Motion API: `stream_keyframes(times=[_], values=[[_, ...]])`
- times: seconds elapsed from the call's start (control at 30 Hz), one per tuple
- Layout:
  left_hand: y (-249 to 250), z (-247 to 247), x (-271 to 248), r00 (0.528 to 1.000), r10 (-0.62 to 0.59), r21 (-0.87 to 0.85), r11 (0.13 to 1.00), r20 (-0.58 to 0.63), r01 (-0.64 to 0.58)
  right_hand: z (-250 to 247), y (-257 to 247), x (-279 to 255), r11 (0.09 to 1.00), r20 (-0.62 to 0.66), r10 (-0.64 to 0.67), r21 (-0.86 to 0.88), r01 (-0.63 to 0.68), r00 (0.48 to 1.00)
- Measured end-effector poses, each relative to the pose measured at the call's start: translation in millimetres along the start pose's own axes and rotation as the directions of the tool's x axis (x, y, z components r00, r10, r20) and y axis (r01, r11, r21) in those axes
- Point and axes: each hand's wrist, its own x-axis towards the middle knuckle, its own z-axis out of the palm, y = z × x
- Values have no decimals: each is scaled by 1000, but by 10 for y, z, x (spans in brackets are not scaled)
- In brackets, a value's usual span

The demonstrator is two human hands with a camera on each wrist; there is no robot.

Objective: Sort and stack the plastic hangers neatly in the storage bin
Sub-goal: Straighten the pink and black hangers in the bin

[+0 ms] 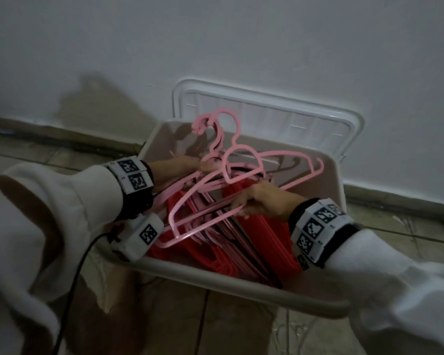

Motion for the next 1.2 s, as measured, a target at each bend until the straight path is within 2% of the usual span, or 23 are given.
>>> stream_keyframes(times=[0.07, 0.13, 0.23, 0.3, 0.33, 0.37, 0.4, 0.47, 0.5, 0.53, 0.63, 0.67, 0.7, 0.8, 0.87, 0.9, 0.93, 0.97, 1.0, 1.03, 1.07, 1.2], values=[[20, 67, 30, 997, 50, 184, 982, -54, -39, 72, -24, 94, 999, 6, 29, 13, -30, 1000], [30, 125, 84, 993, 77, 293, 955, -94, -47, 117, -61, 160, 993, 28, 100, 66, -102, 995], [83, 200, 149, 988, 87, 340, 940, -131, -37, 149, -44, 231, 993, 75, 57, -112, -48, 996], [117, 239, 170, 988, 87, 359, 933, -127, -37, 80, -43, 229, 985, 103, 79, -160, -62, 992], [147, 263, 170, 991, 81, 366, 930, -108, -36, 30, -34, 213, 976, 67, 102, -197, -87, 993], [159, 273, 183, 995, 72, 375, 926, -74, -39, -55, -41, 172, 953, -30, 156, -257, -159, 987], [171, 285, 196, 998, 53, 381, 924, -39, -34, -132, -29, 122, 919, -191, 199, -305, -250, 961], [186, 307, 197, 1000, 13, 378, 925, 28, -23, -249, 19, 16, 879, -514, 206, -278, -388, 833], [191, 318, 199, 999, 7, 368, 930, 53, -26, -279, 60, -17, 886, -593, 200, -231, -403, 780], [192, 320, 202, 998, 5, 355, 935, 64, -28, -285, 100, -34, 887, -605, 213, -210, -411, 767], [213, 293, 185, 997, 18, 300, 953, 74, -40, -211, 199, -15, 878, -490, 336, -146, -455, 804], [222, 271, 173, 997, 27, 293, 955, 77, -48, -183, 209, -6, 894, -476, 337, -110, -435, 813], [233, 247, 159, 996, 41, 288, 956, 76, -61, -164, 202, -5, 910, -478, 322, -83, -407, 817], [245, 171, 123, 997, 71, 243, 967, 12, -72, -161, 175, -9, 924, -558, 213, -152, -351, 802], [230, 92, 102, 994, 85, 195, 978, -63, -72, -189, 163, 9, 934, -501, 204, -158, -321, 841], [218, 43, 94, 990, 89, 162, 984, -105, -71, -196, 167, 29, 941, -408, 240, -128, -315, 881], [211, -10, 89, 986, 86, 117, 991, -144, -69, -185, 162, 52, 933, -256, 304, -112, -341, 917], [208, -60, 84, 981, 77, 72, 995, -179, -65, -141, 166, 96, 919, -70, 365, -133, -372, 928], [210, -105, 78, 976, 71, 35, 997, -207, -65, -77, 156, 149, 905, 93, 406, -177, -386, 909], [221, -137, 67, 971, 72, 4, 997, -229, -73, 11, 163, 212, 897, 200, 427, -217, -385, 882], [236, -153, 55, 965, 78, -19, 996, -249, -86, 100, 154, 284, 893, 236, 435, -233, -384, 869], [342, -170, -23, 947, 116, -93, 984, -298, -150, 327, 21, 603, 920, 105, 380, -143, -364, 919]])
